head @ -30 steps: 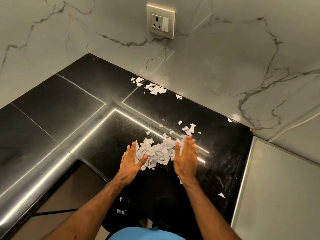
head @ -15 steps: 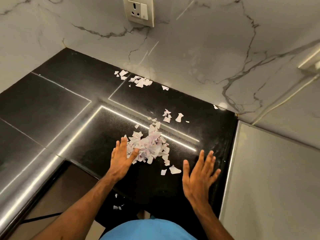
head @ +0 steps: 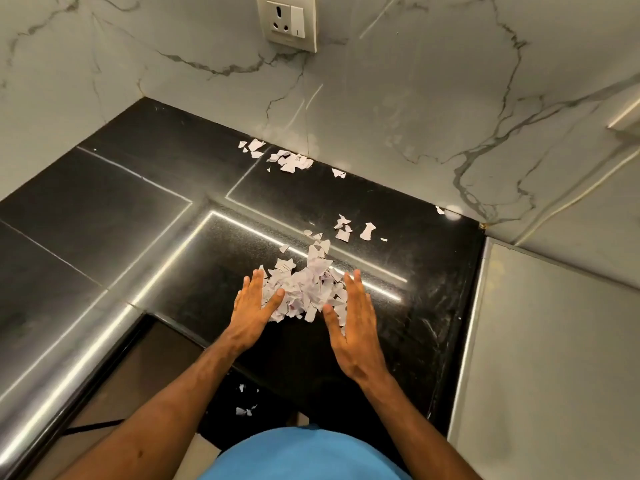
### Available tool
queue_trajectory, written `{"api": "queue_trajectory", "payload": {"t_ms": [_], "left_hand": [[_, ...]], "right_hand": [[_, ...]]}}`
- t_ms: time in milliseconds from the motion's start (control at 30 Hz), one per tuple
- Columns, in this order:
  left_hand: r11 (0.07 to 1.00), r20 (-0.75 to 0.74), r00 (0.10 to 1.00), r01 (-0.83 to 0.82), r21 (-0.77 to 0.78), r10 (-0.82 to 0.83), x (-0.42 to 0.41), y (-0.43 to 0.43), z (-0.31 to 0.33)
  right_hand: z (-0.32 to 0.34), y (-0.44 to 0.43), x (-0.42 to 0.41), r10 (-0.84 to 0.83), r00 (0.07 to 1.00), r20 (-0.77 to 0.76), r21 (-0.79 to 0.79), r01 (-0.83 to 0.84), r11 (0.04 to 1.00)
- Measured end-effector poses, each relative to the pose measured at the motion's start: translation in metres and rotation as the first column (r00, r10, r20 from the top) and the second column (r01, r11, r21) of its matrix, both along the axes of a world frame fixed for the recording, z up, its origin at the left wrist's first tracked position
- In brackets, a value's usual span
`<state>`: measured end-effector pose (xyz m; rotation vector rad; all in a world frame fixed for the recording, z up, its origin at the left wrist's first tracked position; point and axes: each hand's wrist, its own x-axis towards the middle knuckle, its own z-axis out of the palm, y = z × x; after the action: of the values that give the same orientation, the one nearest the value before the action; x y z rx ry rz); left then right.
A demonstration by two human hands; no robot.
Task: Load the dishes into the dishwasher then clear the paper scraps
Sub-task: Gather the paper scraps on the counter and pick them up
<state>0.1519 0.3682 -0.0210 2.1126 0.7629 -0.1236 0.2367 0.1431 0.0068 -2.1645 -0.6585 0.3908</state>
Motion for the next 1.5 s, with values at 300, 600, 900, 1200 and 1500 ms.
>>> {"api": "queue_trajectory", "payload": {"t_ms": [300, 600, 900, 1200, 1500], "left_hand": [[0.999, 0.018, 0.999, -0.032, 0.018, 0.032, 0.001, -0.009, 0.0], [1.0, 0.053, 0.999, -0.002, -0.009, 0.003, -0.001, -0.03, 0.014], [0.995, -0.085, 0.993, 0.09, 0.034, -0.086, -0.003, -0.012, 0.027], [0.989, -0.112, 0.99, 0.094, 0.118, -0.08, -0.005, -0.017, 0.029], [0.997, 0.108, 0.994, 0.024, 0.077, -0.033, -0.017, -0.027, 0.016]], "right_hand": [[-0.046, -0.025, -0.025, 0.085, 0.968, 0.235, -0.476, 0.038, 0.879], [-0.018, 0.059, 0.039, 0.254, 0.967, 0.014, -0.088, -0.252, 0.964], [-0.036, 0.034, 0.175, -0.126, 0.971, 0.203, -0.17, 0.162, 0.972], [-0.039, 0.077, 0.161, 0.172, 0.955, 0.241, -0.304, -0.094, 0.948], [-0.03, 0.064, 0.11, 0.402, 0.912, 0.078, -0.107, -0.393, 0.913]]}}
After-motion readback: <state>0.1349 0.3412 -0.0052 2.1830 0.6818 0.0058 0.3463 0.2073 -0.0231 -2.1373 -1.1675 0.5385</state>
